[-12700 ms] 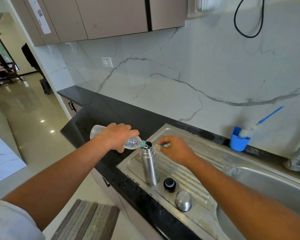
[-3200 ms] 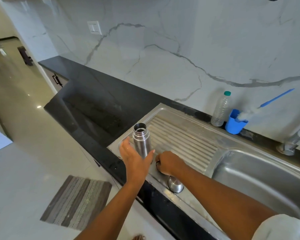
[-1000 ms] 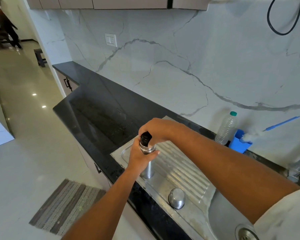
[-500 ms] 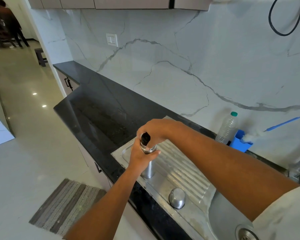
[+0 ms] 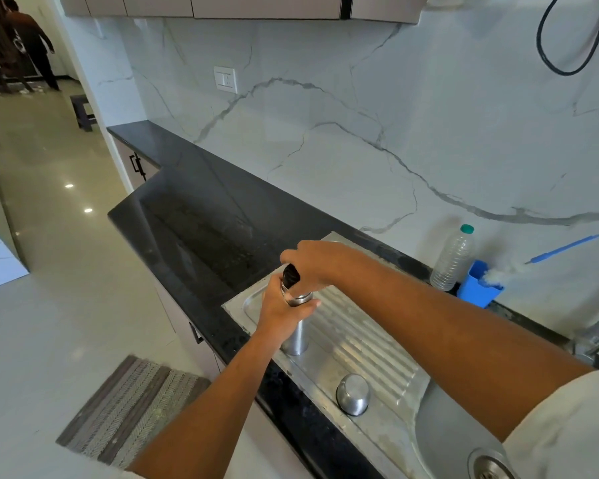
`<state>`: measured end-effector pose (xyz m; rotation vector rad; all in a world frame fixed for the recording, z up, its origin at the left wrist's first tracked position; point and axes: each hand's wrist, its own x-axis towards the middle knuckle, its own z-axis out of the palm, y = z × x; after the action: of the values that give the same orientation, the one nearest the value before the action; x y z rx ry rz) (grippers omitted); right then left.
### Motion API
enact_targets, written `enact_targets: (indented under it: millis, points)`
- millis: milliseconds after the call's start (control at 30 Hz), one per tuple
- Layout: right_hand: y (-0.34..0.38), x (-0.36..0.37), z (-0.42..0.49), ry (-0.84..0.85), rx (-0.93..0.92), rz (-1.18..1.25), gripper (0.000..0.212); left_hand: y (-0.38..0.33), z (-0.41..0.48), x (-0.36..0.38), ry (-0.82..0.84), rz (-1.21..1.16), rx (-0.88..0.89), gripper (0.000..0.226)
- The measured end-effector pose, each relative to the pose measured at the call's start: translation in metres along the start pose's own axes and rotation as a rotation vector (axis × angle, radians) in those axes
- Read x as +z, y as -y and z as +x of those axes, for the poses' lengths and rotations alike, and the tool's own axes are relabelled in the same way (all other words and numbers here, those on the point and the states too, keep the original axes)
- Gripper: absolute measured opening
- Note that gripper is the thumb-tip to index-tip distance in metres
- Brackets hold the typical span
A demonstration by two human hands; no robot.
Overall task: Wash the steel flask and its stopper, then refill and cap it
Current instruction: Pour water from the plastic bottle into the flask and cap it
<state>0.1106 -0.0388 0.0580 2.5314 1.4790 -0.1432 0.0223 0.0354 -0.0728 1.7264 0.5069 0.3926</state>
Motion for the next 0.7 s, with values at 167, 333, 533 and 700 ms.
enact_targets:
  millis: [167,333,533,700]
  points:
    - [-0.001,0.004,0.001,-0.022,-0.077,-0.042,0.038,0.000,-0.002,0.002,-0.018,0.009,0.019,0.061]
    - [-0.001,0.012,0.002,-0.061,0.023,-0.035,0.044,0.002,0.000,0.004,-0.036,0.041,0.023,0.064]
    - [0.006,0.020,0.004,-0.139,0.159,-0.001,0.049,0.001,0.000,0.009,-0.073,0.076,0.005,0.064]
    - [0.010,0.023,0.003,-0.158,0.231,0.044,0.050,0.007,0.001,0.009,-0.089,0.103,0.014,0.065]
